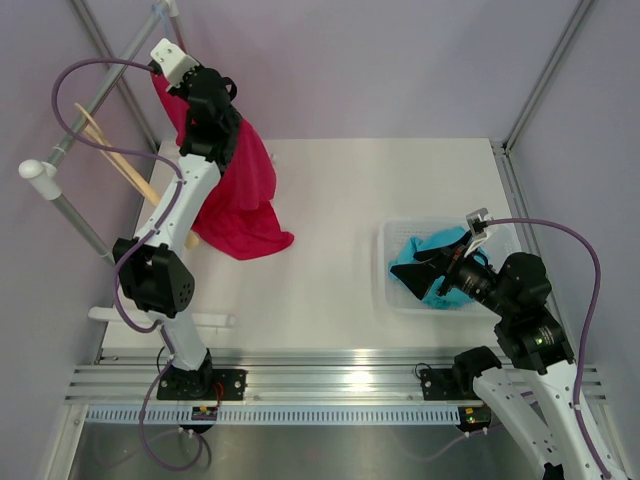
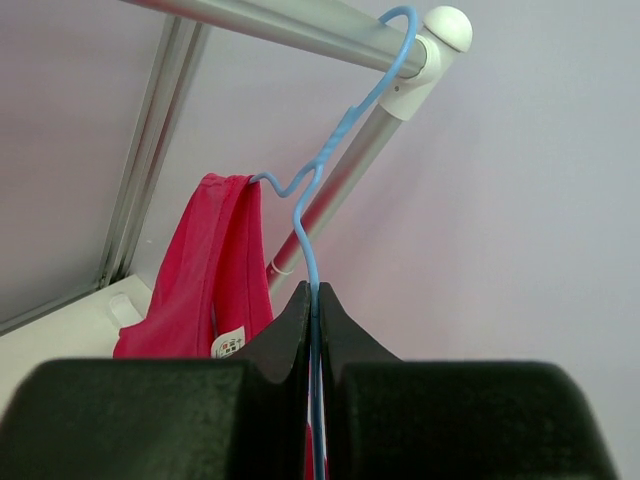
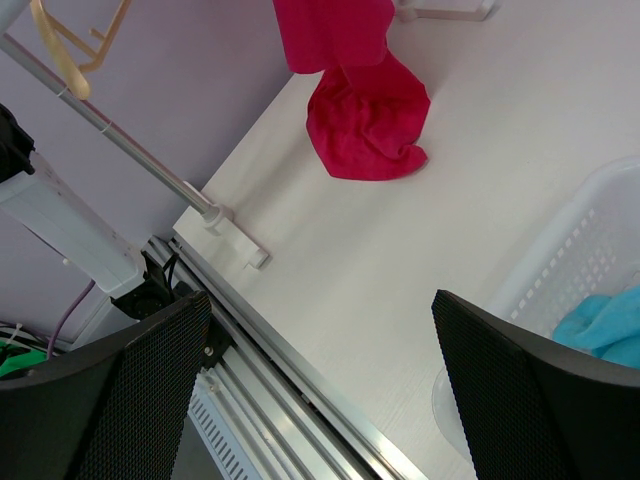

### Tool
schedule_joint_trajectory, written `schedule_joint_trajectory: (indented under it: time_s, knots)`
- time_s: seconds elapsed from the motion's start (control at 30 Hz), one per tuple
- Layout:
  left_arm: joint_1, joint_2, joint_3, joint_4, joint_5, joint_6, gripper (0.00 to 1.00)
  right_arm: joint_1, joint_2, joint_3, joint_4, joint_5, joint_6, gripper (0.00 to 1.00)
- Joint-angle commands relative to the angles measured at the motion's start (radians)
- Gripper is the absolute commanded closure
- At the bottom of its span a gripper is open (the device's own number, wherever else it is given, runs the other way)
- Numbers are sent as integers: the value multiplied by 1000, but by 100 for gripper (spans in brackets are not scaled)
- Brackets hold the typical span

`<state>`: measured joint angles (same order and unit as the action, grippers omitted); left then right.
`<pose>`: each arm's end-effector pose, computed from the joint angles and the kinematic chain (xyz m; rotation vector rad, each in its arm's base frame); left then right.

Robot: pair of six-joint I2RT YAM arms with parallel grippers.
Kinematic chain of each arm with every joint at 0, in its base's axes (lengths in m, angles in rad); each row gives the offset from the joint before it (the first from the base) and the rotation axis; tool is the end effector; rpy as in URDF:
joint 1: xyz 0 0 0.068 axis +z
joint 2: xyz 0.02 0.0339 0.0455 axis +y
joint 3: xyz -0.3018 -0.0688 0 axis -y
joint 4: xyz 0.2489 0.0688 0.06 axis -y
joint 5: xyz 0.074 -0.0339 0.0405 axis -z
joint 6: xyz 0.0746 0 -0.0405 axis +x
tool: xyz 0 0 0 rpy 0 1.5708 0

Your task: Remove the t-shirt from the hanger

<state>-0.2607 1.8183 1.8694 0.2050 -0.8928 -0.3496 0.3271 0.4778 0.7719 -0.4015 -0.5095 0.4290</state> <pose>0.4559 -0.0615 0.5093 -0.7965 1.1655 0.0807 0.0936 0.0702 0.3669 -0.3137 1.7359 0.9850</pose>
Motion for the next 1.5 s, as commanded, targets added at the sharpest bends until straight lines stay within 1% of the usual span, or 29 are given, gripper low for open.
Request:
schedule_joint_trajectory:
  time_s: [0.0,0.07,0.17,0.27,0.37,0.73,0.93,1.17,1.37,1.47]
  knots:
    - [-3,-85,36,74,28,6,100,4,-4,13,9,-12,-15,1]
    - [-3,-88,42,45,37,-8,100,4,-2,12,12,-8,-16,0]
    - [-3,-85,85,-70,51,-38,100,4,2,12,10,-3,-16,0]
    - [-3,-80,123,-146,63,-57,100,4,-1,13,10,-17,-15,1]
    - [-3,-65,169,-190,61,-62,100,6,-16,13,13,-21,-12,1]
    - [-3,-88,168,-162,100,-52,100,4,-24,18,4,-34,-13,1]
    - [-3,-116,126,-95,176,-8,100,4,-34,20,9,-52,-4,1]
    - [-8,-132,116,-53,215,31,100,4,-51,24,1,-46,-7,0]
    - [-9,-152,99,-68,241,8,100,4,-47,26,1,-55,-9,0]
    - [-11,-188,53,-81,285,-20,100,6,-45,23,1,-47,-13,1]
